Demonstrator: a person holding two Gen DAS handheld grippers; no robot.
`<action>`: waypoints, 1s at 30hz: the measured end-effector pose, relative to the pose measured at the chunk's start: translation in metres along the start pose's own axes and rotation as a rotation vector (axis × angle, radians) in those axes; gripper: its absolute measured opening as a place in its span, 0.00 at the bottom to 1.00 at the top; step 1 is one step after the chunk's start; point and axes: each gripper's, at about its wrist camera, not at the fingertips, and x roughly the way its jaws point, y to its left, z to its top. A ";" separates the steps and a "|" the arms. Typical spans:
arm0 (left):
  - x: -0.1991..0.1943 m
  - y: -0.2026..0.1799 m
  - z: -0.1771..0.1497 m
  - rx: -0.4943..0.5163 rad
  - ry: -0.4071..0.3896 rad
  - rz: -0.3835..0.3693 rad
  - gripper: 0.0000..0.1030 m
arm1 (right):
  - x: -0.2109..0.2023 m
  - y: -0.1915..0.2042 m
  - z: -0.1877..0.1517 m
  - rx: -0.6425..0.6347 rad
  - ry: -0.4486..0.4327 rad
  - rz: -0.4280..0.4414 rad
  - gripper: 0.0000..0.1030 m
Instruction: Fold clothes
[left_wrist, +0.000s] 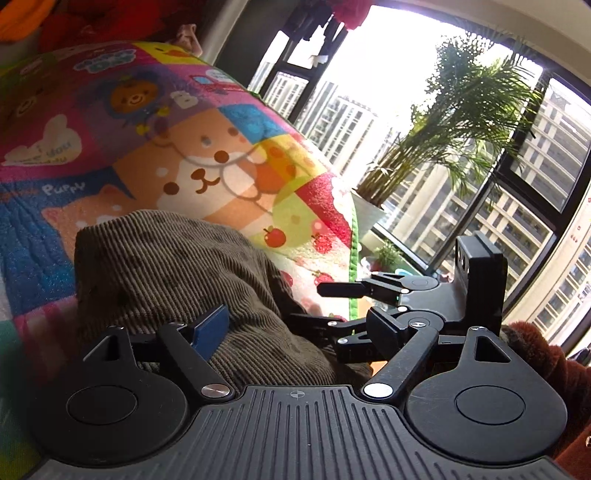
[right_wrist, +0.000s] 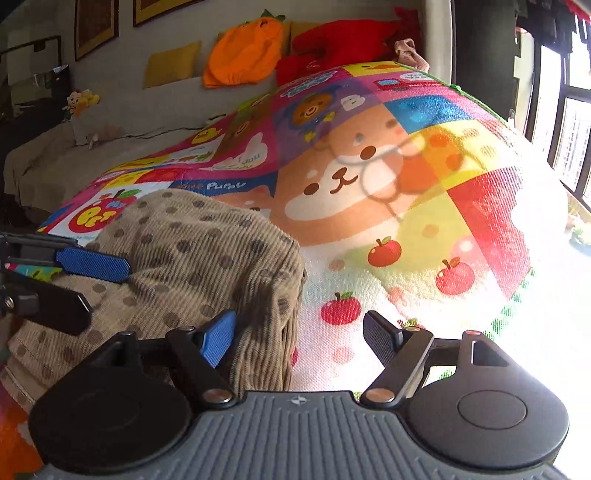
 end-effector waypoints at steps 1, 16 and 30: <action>-0.010 0.001 0.002 -0.019 -0.024 0.007 0.92 | 0.000 0.001 -0.007 -0.006 0.010 -0.012 0.75; -0.009 0.042 -0.025 -0.190 0.116 0.200 0.74 | -0.002 -0.022 0.005 0.270 0.115 0.245 0.70; -0.009 0.112 0.042 -0.119 -0.014 0.346 0.64 | 0.100 0.039 0.100 -0.008 0.096 0.289 0.30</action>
